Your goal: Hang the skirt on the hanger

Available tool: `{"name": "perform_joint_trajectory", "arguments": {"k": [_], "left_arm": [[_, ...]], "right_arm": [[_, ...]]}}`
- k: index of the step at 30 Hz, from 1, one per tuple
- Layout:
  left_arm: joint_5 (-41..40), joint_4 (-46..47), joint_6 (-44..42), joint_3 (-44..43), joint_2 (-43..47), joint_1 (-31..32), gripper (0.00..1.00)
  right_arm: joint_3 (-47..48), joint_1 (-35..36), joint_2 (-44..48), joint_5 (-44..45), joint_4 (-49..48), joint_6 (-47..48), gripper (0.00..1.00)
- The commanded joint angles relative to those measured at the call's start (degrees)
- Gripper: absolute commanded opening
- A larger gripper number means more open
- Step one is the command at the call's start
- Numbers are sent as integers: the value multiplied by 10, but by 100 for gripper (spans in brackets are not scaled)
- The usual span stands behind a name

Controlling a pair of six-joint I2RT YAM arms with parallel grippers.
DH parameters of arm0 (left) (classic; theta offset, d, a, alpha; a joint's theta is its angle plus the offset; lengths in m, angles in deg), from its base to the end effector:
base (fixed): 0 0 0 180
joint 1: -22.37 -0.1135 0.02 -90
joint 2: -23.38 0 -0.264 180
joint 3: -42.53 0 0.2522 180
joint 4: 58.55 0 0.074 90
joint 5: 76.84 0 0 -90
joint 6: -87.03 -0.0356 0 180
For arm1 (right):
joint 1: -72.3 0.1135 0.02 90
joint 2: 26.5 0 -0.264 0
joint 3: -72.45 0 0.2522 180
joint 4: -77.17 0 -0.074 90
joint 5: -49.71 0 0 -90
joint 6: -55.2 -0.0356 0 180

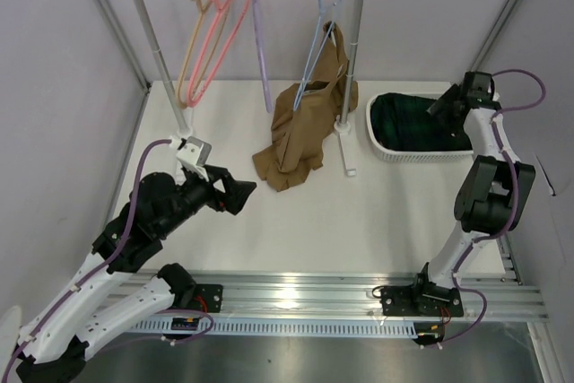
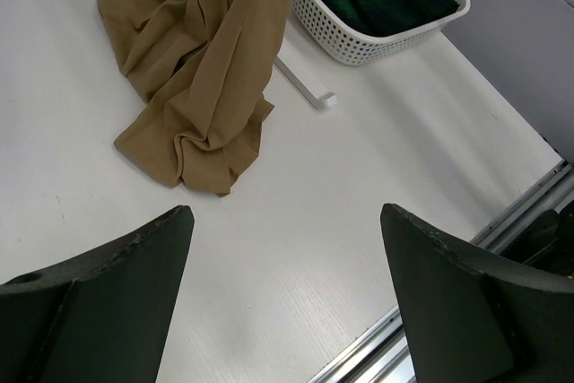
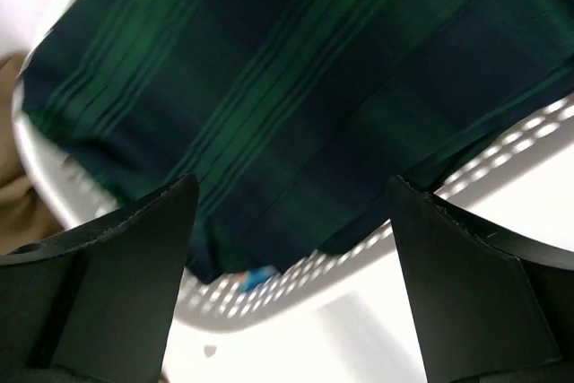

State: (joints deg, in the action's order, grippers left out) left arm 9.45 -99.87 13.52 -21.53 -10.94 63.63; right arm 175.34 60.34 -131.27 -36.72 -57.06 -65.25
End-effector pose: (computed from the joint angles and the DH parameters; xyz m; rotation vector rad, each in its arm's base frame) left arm 0.0979 -0.0828 0.3655 0.3436 1.7892 -0.6659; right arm 0.4037 -0.0878 0.2796 0.8957 2.2284 0.0756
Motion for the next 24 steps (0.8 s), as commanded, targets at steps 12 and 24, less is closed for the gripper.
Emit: {"name": "perform_joint_trajectory", "arguments": {"k": [12,24], "left_arm": [[27,17,-13,7,6,2,92],[33,20,-20,15,-7,2,91]], "right_arm": [[114,-53,-96,64,47,25,91],[112,-47,-154,71,46,33,86]]}}
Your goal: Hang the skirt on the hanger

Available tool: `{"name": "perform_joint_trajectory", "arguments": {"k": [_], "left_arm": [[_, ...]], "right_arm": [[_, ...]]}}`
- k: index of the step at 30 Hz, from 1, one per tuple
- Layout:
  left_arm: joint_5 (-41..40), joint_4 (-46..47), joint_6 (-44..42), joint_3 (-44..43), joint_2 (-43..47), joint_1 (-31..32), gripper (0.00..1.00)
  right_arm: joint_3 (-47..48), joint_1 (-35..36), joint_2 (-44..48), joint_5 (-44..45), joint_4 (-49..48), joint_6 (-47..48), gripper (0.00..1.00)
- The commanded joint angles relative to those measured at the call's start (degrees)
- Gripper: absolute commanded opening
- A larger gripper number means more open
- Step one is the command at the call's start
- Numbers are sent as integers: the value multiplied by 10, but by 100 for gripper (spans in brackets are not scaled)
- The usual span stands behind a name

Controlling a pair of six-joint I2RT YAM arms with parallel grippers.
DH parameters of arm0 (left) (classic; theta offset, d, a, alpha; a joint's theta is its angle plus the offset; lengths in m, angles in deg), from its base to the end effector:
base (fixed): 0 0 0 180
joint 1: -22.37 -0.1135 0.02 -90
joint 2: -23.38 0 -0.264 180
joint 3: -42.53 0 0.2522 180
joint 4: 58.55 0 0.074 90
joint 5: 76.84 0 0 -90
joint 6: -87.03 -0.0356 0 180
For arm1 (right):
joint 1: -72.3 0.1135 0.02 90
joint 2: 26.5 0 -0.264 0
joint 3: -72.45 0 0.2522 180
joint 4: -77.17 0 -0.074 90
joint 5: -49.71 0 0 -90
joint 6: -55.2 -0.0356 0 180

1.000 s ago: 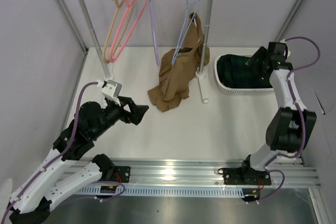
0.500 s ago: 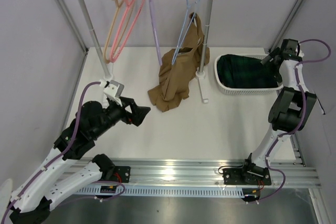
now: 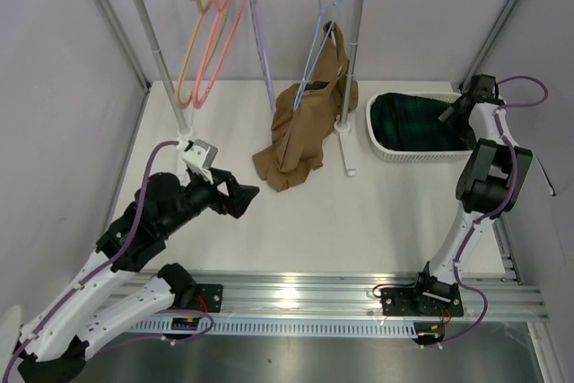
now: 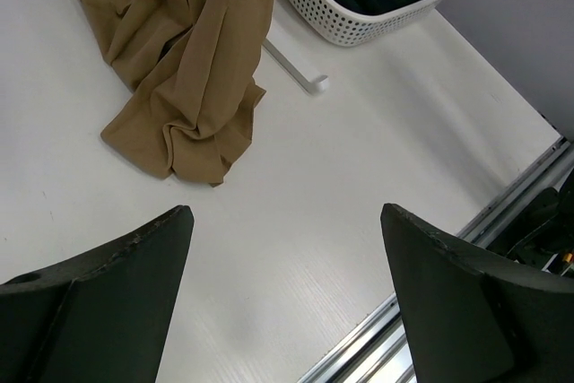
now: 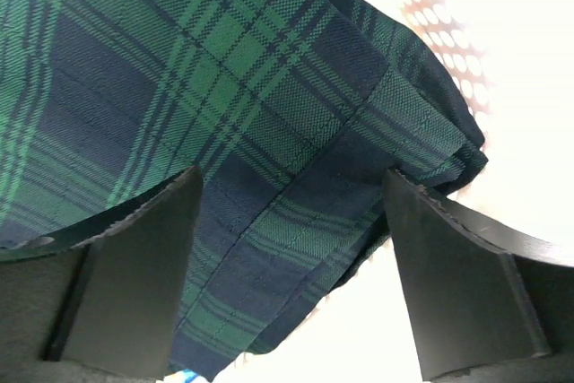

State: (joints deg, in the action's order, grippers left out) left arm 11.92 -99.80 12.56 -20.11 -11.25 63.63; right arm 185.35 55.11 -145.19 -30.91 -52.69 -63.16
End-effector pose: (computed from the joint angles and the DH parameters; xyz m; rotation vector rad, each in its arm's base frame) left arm 0.0998 -0.0865 0.3569 0.3976 1.8123 -0.6811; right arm 0.4366 -0.1411 0.2293 1.0388 2.3098 -0.1312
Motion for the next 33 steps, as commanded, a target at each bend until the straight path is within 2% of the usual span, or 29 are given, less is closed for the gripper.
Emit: {"name": "perform_joint_trajectory", "arguments": {"k": [1,4,5,8,10,11,22,28,33], "left_arm": [[8,17,-10,-2,-6,2,91],[8,9,-9,-11,-12,2,91],[8,6,-9,-15,-13,3,91],[8,-4,-9,-24,-13,2,91],[4,-6,-13,-28,-12,2,91],[1,-11,-14,-31,-11,3,91],[-18,-5,-21,-24,4,2,91],[-22,-5,-27,-19,11,2,90],[-25,-2,-30,-14,12,2,90]], "right_arm": [[13,8,-18,12,0,14,84],[33,14,-38,6,0,17,69],[40,16,-42,4,5,17,53],[69,22,-37,0,20,16,19],[84,26,-20,-2,25,16,10],[91,28,-15,-3,29,16,1],[235,54,86,-56,82,-12,0],[342,100,119,-66,105,1,0],[367,128,182,-67,79,1,0]]}}
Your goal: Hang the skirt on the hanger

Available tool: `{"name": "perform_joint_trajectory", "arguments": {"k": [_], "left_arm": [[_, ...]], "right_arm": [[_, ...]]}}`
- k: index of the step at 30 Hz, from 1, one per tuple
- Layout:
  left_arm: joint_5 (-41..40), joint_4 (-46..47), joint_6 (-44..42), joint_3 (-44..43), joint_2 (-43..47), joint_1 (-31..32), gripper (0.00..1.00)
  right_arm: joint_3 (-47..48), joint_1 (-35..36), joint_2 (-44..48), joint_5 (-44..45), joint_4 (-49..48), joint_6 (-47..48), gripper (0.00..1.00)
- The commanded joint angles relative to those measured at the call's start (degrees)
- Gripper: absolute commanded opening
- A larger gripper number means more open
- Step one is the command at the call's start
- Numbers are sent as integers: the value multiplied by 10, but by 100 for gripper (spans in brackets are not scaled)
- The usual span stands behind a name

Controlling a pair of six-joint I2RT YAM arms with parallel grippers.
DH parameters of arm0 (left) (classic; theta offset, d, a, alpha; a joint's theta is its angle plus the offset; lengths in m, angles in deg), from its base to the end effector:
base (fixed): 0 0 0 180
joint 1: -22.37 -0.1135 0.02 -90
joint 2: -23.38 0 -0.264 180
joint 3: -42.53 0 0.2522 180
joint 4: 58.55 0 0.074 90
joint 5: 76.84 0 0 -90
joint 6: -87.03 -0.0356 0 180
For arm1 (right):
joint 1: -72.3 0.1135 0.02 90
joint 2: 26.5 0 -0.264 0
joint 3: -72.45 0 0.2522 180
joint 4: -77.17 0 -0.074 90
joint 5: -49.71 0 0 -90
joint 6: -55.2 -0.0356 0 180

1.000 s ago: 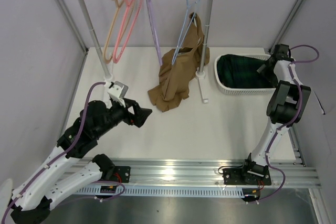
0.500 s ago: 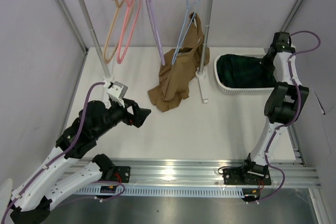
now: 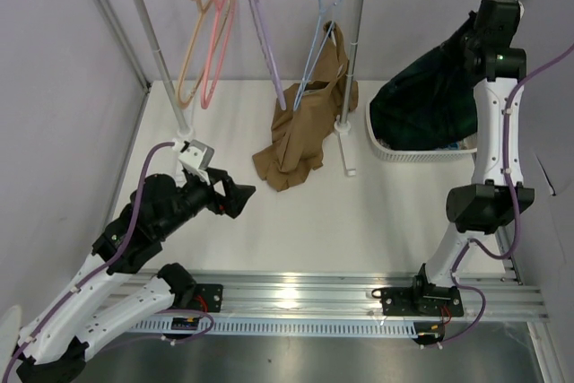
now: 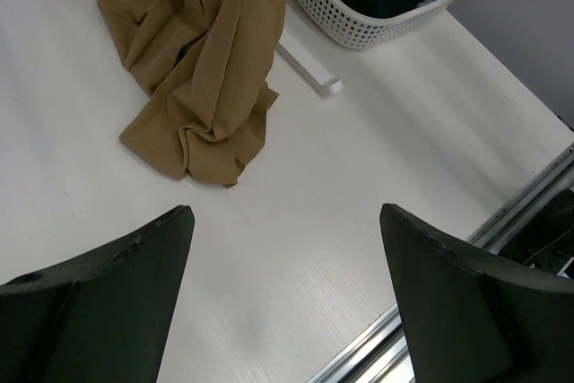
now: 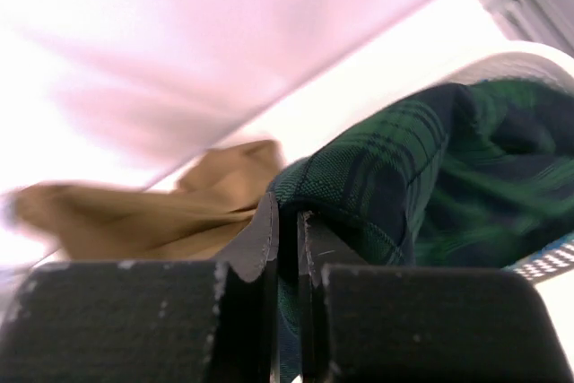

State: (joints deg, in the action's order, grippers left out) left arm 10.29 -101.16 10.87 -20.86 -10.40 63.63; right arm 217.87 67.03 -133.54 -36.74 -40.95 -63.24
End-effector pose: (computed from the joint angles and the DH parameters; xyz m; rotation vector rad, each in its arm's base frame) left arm 0.0963 -0.0821 0.3603 0.4012 1.7996 -0.6373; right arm 0.3936 -0.0385 0.4788 0.6142 1.8883 0.2011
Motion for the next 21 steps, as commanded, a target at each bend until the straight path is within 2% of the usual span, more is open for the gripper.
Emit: {"name": "perform_joint_trajectory", "arguments": {"k": [1,7,14,21], "left_arm": [[-7,12,-14,-7,4,2,90],[-2,17,-15,-3,1,2,90],[-1,19,-17,-2,1,2,90],[8,22,-17,-6,-2,2,90]], "right_arm": [[42,15,75,-9,-43,1,0],[46,42,141,-16,-71,3,0],[38,115,203,13,-62,16,0],[-73,224,275,107,-68,36,0]]}}
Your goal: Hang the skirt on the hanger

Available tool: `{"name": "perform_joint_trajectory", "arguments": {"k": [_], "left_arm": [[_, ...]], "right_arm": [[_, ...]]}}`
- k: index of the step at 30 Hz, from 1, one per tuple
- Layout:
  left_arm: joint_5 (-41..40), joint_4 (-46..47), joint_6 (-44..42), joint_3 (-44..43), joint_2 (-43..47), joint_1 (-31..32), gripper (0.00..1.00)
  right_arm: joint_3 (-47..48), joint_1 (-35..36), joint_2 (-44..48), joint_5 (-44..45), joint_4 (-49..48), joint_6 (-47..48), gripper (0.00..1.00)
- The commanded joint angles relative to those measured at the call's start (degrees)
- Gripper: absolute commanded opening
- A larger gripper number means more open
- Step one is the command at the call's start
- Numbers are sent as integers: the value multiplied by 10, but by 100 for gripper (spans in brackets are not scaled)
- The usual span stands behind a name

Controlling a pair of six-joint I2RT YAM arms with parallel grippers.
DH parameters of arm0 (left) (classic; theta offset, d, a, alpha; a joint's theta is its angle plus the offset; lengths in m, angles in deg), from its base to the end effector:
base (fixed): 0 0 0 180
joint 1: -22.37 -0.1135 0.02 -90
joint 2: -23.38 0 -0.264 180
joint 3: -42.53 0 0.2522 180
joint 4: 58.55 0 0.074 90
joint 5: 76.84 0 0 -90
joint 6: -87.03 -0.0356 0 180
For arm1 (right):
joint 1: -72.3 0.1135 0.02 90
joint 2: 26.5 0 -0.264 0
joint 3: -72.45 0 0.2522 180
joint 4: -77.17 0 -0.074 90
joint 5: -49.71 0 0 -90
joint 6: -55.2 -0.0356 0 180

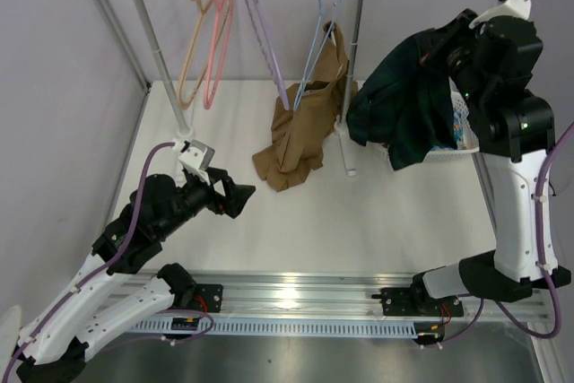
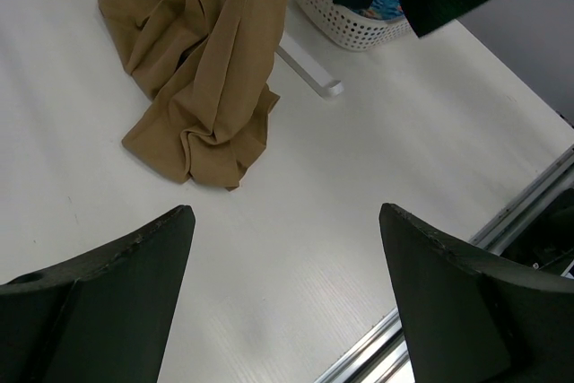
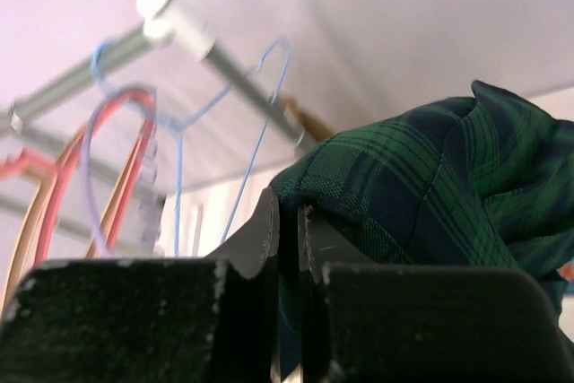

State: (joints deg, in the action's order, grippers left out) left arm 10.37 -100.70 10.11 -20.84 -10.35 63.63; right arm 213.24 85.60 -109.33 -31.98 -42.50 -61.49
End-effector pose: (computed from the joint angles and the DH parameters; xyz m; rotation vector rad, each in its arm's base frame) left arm 0.0963 -0.0822 0.3611 0.4117 1.7873 -0.6322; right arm 0.2250 0.0479 0.5847 0.3018 1.5999 0.4220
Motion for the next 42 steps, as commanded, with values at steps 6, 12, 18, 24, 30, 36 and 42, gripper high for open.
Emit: {"name": "perform_joint_trajectory", "arguments": {"k": [6,12,18,24,30,36,42], "left_arm": [[17,19,-3,-6,-4,2,90],[48,27,18,5,-3,2,90],[75,46,48,43,-14,2,90],[110,147,152,179,-29,4,89],[-2,261,227,259,-18,56,88],[-72,351,245,282,-37,116,89],[-145,380,245,280,-98,166,89]], "right_arm": [[-114,163,43,137,-38,28,0],[-275,256,67,160,-71,-28,0],[-456,325,62,132,-128,-106,0],[-513,355,14,108,-160,-144,0],[-490,360,-10,88,-162,-153,0],[-453,364,-33,80,-151,-142,0],[-427,364,-51,68,-155,-143,0]]}}
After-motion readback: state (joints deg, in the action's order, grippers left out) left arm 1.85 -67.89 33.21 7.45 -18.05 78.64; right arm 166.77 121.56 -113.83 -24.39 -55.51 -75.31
